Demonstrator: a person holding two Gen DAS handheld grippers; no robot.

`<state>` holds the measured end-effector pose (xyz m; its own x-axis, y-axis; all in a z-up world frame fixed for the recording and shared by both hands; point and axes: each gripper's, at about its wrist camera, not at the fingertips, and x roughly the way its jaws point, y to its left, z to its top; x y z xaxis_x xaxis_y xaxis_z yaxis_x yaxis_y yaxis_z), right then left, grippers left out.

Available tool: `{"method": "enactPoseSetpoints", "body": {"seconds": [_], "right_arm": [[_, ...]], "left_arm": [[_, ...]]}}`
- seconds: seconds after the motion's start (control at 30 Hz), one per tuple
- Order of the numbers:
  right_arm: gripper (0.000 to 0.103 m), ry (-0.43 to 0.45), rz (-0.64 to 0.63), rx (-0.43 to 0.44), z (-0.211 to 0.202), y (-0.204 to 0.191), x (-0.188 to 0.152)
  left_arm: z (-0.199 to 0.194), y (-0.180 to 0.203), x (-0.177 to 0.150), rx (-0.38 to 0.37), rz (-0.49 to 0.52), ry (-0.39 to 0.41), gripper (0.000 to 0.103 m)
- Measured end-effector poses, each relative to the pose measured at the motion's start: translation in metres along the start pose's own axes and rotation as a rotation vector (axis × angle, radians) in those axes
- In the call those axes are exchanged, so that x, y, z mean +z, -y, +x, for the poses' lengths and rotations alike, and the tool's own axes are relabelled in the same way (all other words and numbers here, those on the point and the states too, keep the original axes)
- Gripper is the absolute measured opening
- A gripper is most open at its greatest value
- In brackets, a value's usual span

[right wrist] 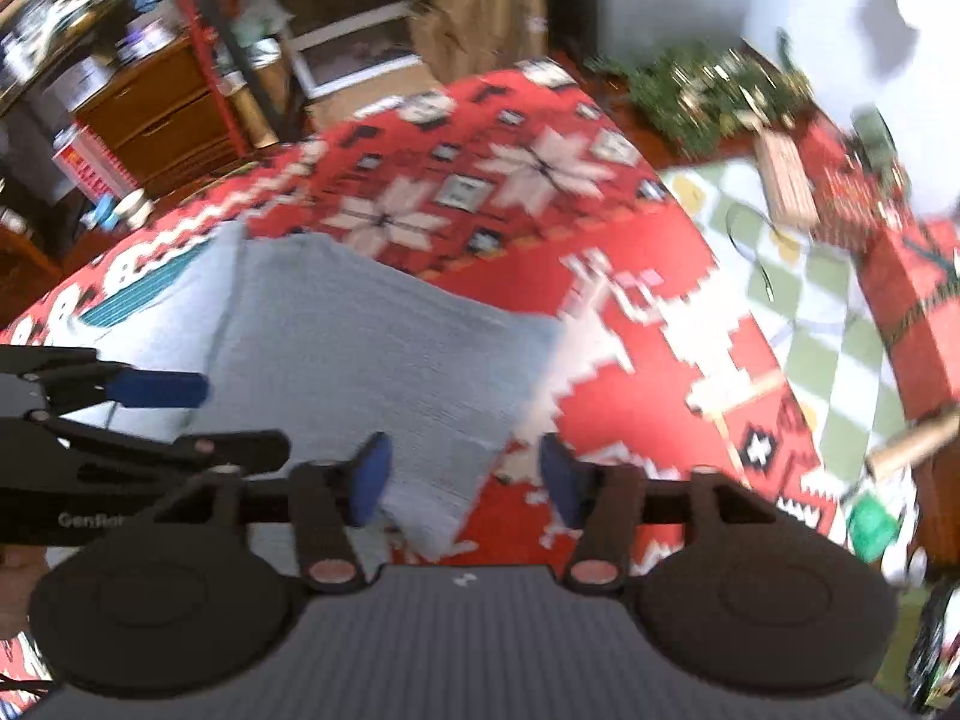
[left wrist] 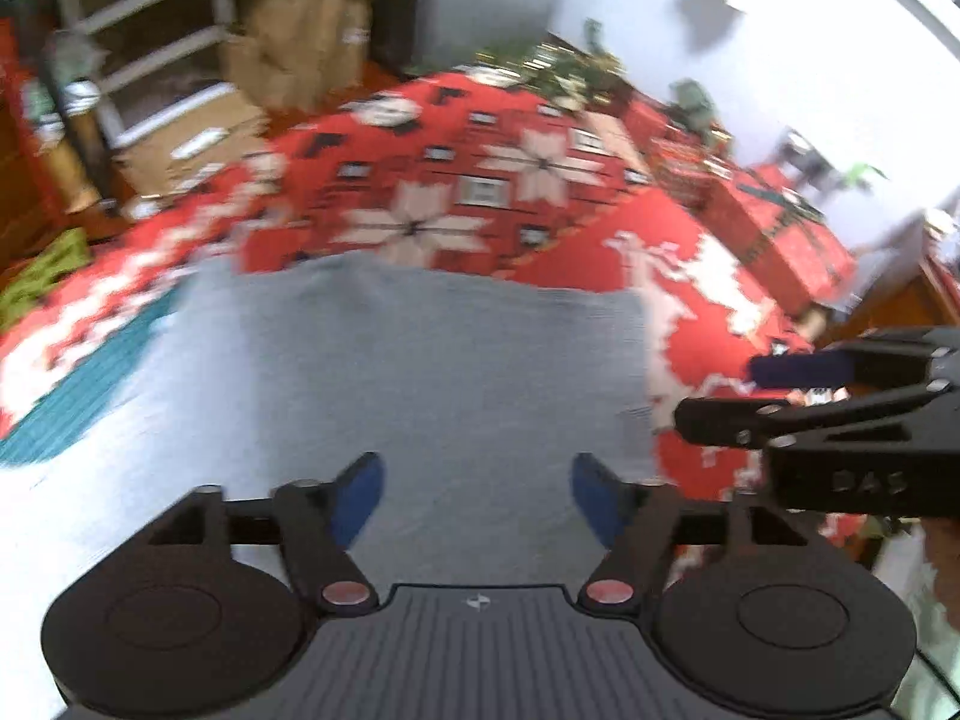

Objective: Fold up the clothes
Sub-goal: 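Open both grippers and pull them back above the flat sweater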

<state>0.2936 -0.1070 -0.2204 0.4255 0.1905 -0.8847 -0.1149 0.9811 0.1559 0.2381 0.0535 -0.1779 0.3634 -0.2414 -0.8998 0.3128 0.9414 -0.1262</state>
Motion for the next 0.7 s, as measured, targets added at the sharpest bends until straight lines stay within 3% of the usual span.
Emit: {"method": "enactPoseSetpoints", "body": {"seconds": [0.07, 0.23, 0.47, 0.7], "right_arm": [[0.082, 0.017, -0.045, 0.008, -0.003, -0.020, 0.009], [0.103, 0.046, -0.144, 0.040, -0.006, -0.080, 0.026], [0.103, -0.028, -0.295, 0.089, 0.022, -0.172, 0.023], [0.103, -0.155, -0.353, 0.056, 0.074, -0.210, -0.005]], "left_arm": [[-0.013, -0.016, -0.011, 0.043, -0.042, 0.007, 0.084], [-0.039, -0.060, -0.044, 0.139, -0.157, 0.002, 0.091], [-0.069, -0.123, -0.094, 0.269, -0.322, -0.006, 0.092], [-0.065, -0.168, -0.143, 0.308, -0.498, -0.064, 0.096]]}}
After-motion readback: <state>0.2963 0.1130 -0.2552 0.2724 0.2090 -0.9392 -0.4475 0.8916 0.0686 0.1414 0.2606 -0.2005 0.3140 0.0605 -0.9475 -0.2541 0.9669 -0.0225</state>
